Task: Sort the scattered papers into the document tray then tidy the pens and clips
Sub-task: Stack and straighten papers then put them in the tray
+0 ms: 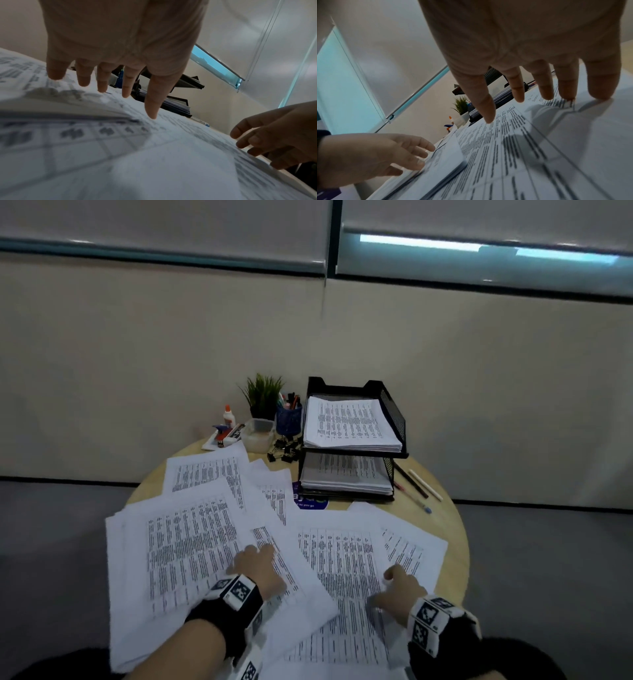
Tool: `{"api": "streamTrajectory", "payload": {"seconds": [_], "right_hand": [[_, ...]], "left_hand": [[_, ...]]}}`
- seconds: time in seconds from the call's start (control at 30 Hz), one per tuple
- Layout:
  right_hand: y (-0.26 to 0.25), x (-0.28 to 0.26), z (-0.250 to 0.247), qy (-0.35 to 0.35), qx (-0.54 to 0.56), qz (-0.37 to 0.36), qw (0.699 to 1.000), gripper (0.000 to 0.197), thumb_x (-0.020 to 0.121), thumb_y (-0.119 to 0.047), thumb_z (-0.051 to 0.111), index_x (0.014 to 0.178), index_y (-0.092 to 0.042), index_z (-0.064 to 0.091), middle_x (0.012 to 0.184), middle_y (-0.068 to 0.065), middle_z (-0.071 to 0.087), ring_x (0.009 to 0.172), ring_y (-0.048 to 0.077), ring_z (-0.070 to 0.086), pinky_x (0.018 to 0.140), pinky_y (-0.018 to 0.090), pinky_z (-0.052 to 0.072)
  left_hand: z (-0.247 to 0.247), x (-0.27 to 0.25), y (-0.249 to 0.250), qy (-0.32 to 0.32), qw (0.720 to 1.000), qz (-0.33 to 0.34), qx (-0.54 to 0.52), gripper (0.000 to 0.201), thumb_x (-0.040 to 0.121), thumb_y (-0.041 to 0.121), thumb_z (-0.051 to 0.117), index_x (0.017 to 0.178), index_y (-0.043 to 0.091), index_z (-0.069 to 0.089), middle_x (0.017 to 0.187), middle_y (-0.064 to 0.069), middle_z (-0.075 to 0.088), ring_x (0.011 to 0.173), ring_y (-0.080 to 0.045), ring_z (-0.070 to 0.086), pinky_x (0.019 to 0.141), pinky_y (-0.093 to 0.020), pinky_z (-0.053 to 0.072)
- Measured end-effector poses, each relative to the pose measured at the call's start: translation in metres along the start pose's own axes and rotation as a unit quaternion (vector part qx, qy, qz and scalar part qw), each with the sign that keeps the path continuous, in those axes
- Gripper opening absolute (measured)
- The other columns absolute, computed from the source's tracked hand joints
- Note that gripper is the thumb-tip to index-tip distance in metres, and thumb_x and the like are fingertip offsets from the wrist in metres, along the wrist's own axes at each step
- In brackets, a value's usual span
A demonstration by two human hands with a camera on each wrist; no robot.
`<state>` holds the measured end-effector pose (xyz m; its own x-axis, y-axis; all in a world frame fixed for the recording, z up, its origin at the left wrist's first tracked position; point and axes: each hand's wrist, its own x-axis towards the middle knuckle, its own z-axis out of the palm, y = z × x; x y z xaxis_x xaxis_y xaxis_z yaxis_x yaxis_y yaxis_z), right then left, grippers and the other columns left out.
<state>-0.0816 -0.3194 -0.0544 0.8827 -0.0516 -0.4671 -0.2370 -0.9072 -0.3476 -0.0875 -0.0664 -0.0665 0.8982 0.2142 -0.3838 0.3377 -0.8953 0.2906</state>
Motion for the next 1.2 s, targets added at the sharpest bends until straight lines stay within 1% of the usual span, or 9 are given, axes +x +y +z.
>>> {"api": "streamTrajectory", "payload": {"seconds": [0.23,0.33,0.4,0.5,0.63,0.83,1.0,1.1,1.2], "right_hand": [[0.004,-0.024,0.018,0.05,0.076,0.029,0.995,0.073,0.082,-0.026,0.066,0.14,-0.008,0.026,0.129,0.011,0.049,0.115,0.027,0.053,0.086,0.028,0.046],[0.005,-0.026,0.019,0.057,0.151,0.043,0.986,0.079,0.086,-0.018,0.064,0.145,-0.003,0.015,0.122,0.012,0.05,0.103,0.025,0.056,0.066,0.023,0.047],[0.006,-0.026,0.02,0.05,0.167,0.05,0.983,0.067,0.087,-0.016,0.062,0.139,-0.001,0.024,0.1,0.007,0.05,0.083,0.02,0.052,0.047,0.019,0.036],[0.007,-0.027,0.02,0.037,0.164,0.048,0.985,0.038,0.087,-0.02,0.06,0.116,-0.003,0.044,0.088,0.002,0.051,0.08,0.018,0.051,0.05,0.02,0.037],[0.004,-0.027,0.022,0.064,0.034,0.046,0.996,0.04,0.08,-0.039,0.059,0.114,-0.017,0.06,0.108,0.004,0.062,0.1,0.023,0.059,0.077,0.023,0.046],[0.001,-0.032,0.017,0.049,0.185,0.029,0.981,0.058,0.086,-0.019,0.064,0.134,-0.001,0.038,0.125,0.015,0.053,0.103,0.027,0.056,0.071,0.023,0.041],[0.004,-0.038,0.018,0.049,0.252,0.031,0.966,0.028,0.084,-0.009,0.06,0.111,-0.003,0.055,0.078,0.003,0.057,0.062,0.013,0.052,0.046,0.019,0.037],[0.006,-0.033,0.021,0.04,0.248,0.007,0.968,0.007,0.085,-0.009,0.058,0.092,-0.01,0.059,0.07,0.002,0.058,0.06,0.012,0.054,0.047,0.018,0.037],[0.007,-0.034,0.02,0.086,0.261,-0.009,0.962,0.004,0.088,-0.012,0.056,0.092,-0.012,0.056,0.077,0.004,0.058,0.065,0.016,0.053,0.049,0.02,0.035]], "left_hand": [[0.021,-0.045,-0.008,-0.037,0.999,0.005,0.017,0.099,0.074,0.051,0.065,0.15,0.027,0.006,0.158,-0.01,-0.009,0.145,-0.033,-0.009,0.113,-0.063,0.006],[0.03,-0.053,-0.006,-0.06,0.997,0.031,0.037,0.11,0.07,0.06,0.067,0.151,0.029,-0.002,0.157,-0.008,-0.015,0.144,-0.032,-0.014,0.11,-0.067,0.001],[0.037,-0.057,-0.005,-0.079,0.994,0.05,0.063,0.125,0.062,0.069,0.069,0.15,0.027,-0.01,0.156,-0.007,-0.022,0.143,-0.033,-0.019,0.106,-0.07,-0.002],[0.045,-0.06,-0.003,-0.077,0.992,0.071,0.075,0.134,0.055,0.074,0.069,0.149,0.027,-0.014,0.154,-0.006,-0.027,0.141,-0.034,-0.024,0.103,-0.073,-0.003],[0.039,-0.065,0.002,-0.093,0.991,0.063,0.077,0.118,0.067,0.063,0.067,0.149,0.027,-0.01,0.156,-0.006,-0.024,0.142,-0.034,-0.021,0.105,-0.071,-0.002],[0.041,-0.073,0.008,-0.074,0.991,0.058,0.091,0.095,0.079,0.056,0.053,0.149,0.032,-0.007,0.156,-0.003,-0.022,0.143,-0.034,-0.02,0.104,-0.072,-0.003],[0.043,-0.073,0.006,-0.057,0.992,0.09,0.066,0.062,0.094,0.043,0.033,0.15,0.032,0.009,0.159,0.002,-0.012,0.146,-0.025,-0.014,0.106,-0.071,-0.002],[0.039,-0.072,0.005,-0.024,0.995,0.097,0.03,0.048,0.1,0.041,0.022,0.148,0.033,0.02,0.159,0.008,0.005,0.147,-0.02,-0.005,0.11,-0.068,0.001],[0.035,-0.072,0.005,0.018,0.994,0.111,0.017,0.08,0.084,0.072,-0.004,0.146,0.032,0.026,0.157,0.012,0.016,0.147,-0.015,-0.002,0.114,-0.061,-0.004]]}}
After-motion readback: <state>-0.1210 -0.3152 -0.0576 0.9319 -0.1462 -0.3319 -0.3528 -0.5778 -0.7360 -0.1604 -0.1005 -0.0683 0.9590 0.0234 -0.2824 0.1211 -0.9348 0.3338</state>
